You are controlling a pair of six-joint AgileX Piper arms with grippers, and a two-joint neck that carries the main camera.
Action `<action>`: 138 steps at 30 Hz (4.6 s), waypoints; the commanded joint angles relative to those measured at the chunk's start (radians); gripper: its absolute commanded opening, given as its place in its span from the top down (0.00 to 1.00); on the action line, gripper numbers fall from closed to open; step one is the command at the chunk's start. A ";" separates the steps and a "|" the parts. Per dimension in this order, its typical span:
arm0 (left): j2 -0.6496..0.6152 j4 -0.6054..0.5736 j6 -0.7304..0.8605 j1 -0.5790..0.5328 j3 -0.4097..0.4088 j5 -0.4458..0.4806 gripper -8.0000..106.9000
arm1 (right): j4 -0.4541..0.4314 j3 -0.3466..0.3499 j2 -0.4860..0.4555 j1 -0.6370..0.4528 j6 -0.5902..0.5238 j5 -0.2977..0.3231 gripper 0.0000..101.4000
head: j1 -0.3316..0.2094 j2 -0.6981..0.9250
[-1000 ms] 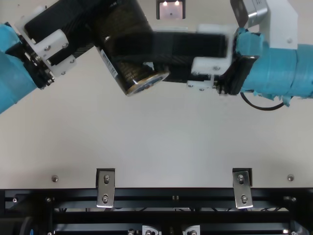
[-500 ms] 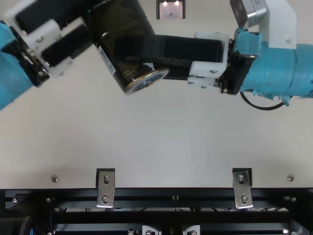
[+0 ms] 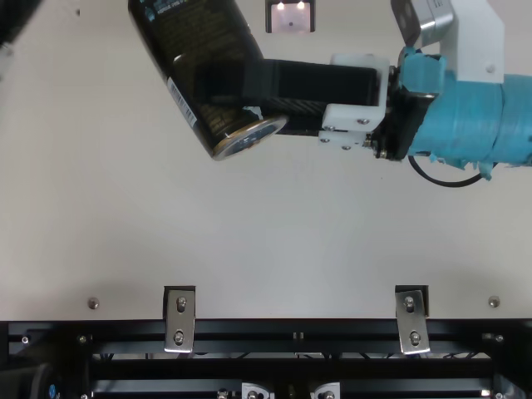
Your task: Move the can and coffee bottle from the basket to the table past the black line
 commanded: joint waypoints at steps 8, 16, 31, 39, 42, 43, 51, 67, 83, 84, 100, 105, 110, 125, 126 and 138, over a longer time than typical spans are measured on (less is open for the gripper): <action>0.015 0.445 0.053 -0.123 -0.045 -0.476 0.15 | -0.004 -0.006 -0.001 -0.001 0.008 0.000 1.00 | -0.031 -0.010; 0.022 0.502 0.054 -0.138 -0.039 -0.534 0.15 | -0.053 -0.017 -0.044 -0.003 -0.046 -0.108 1.00 | -0.031 -0.010; 0.022 0.510 0.054 -0.138 -0.039 -0.538 0.15 | -0.196 -0.013 -0.150 0.122 -0.193 -0.561 1.00 | -0.031 -0.010; 0.022 0.510 0.054 -0.138 -0.039 -0.538 0.15 | -0.244 -0.001 -0.198 0.302 -0.210 -0.821 1.00 | -0.031 -0.010; 0.022 0.510 0.054 -0.138 -0.039 -0.538 0.15 | -0.237 -0.001 -0.197 0.294 -0.209 -0.785 1.00 | -0.031 -0.010; 0.022 0.510 0.054 -0.138 -0.039 -0.538 0.15 | -0.236 -0.001 -0.197 0.311 -0.209 -0.805 1.00 | -0.031 -0.010; 0.022 0.510 0.054 -0.138 -0.039 -0.538 0.15 | -0.253 -0.007 -0.200 0.327 -0.184 -0.836 1.00 | -0.031 -0.010; 0.022 0.510 0.054 -0.138 -0.039 -0.538 0.15 | -0.292 0.014 -0.176 0.500 -0.316 -1.121 1.00 | -0.031 -0.010; 0.022 0.510 0.054 -0.138 -0.039 -0.538 0.15 | -0.660 0.113 -0.040 0.646 -0.056 -1.388 1.00 | -0.031 -0.010; 0.022 0.510 0.054 -0.138 -0.039 -0.538 0.15 | -0.691 0.120 -0.030 0.644 -0.032 -1.396 1.00 | -0.031 -0.010; 0.022 0.510 0.054 -0.138 -0.039 -0.538 0.15 | -1.248 0.164 0.011 0.512 0.312 -1.355 1.00 | -0.031 -0.010; 0.022 0.510 0.054 -0.138 -0.039 -0.538 0.15 | -1.431 0.173 -0.001 0.483 0.430 -1.326 1.00 | -0.031 -0.010; 0.022 0.510 0.054 -0.138 -0.039 -0.538 0.15 | -1.616 0.191 0.008 0.460 0.568 -1.333 1.00 | -0.031 -0.010; 0.022 0.510 0.054 -0.138 -0.039 -0.538 0.15 | -2.388 0.216 0.180 0.125 1.084 -1.580 1.00 | -0.031 -0.010; 0.022 0.510 0.054 -0.138 -0.039 -0.538 0.15 | -2.425 0.208 0.187 0.101 1.105 -1.591 1.00 | -0.031 -0.010; 0.022 0.510 0.054 -0.138 -0.039 -0.538 0.15 | -2.732 0.127 0.212 -0.038 1.313 -1.636 1.00 | -0.031 -0.010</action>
